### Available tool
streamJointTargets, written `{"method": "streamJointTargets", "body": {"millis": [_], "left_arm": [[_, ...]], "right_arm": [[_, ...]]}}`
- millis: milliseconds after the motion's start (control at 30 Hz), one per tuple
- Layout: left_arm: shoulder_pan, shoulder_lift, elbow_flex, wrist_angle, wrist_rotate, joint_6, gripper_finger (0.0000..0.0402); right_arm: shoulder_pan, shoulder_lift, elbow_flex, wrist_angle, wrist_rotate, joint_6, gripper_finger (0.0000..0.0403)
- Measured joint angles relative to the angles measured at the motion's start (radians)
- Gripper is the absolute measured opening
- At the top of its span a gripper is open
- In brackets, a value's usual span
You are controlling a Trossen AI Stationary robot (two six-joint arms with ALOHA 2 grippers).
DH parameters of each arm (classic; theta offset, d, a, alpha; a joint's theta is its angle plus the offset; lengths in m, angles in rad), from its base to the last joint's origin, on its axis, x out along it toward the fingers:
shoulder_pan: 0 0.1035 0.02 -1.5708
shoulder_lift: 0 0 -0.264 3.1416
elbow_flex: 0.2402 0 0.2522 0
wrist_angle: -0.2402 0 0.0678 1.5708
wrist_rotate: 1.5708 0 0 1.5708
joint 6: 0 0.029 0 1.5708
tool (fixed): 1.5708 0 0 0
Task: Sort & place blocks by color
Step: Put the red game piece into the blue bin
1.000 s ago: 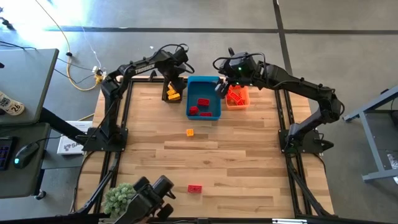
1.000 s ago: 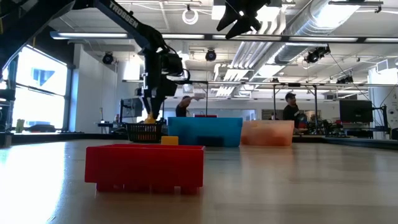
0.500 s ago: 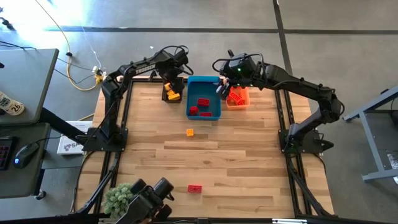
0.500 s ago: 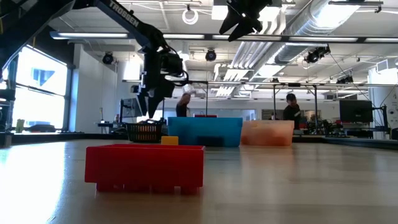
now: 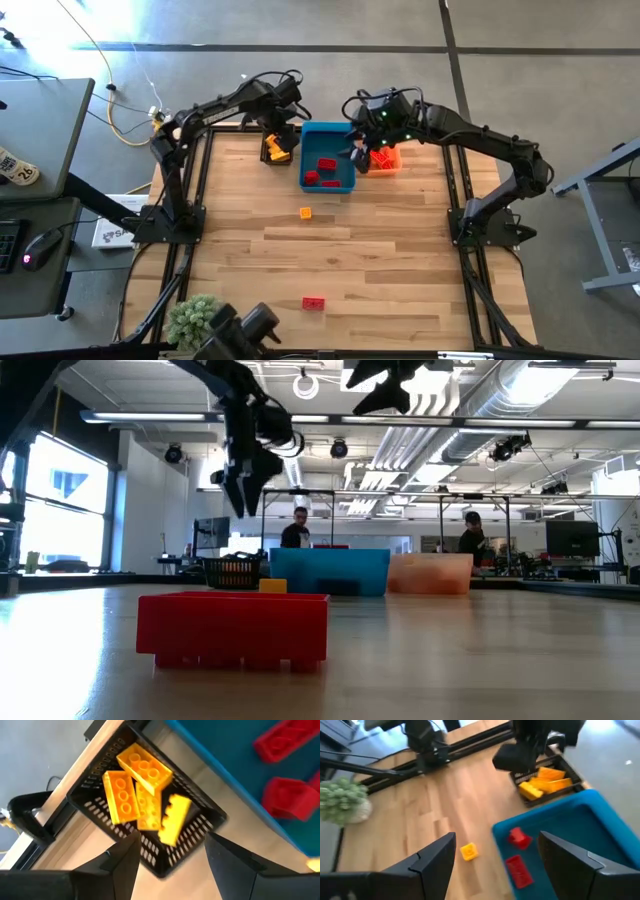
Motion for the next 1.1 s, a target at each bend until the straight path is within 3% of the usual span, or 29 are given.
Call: {"method": "streamJointTargets", "body": {"millis": [333,533,1100], "left_arm": [[-0.103,-0.189,0.0,-0.075,-0.001,0.006,0.0206],[-0.168,-0.268,0.0,-0.138,-0.001,0.008,0.0206],[-0.315,-0.324,0.0,-0.232,-0.004,-0.021,0.0206]], "right_arm": [[0.162,0.016,0.0,0.077,-0.016,0.175,0.0268],[0.309,0.074,0.0,0.131,0.06,0.205,0.0268],[0.653,0.266,0.0,0.184,0.117,0.356,0.0268]]}}
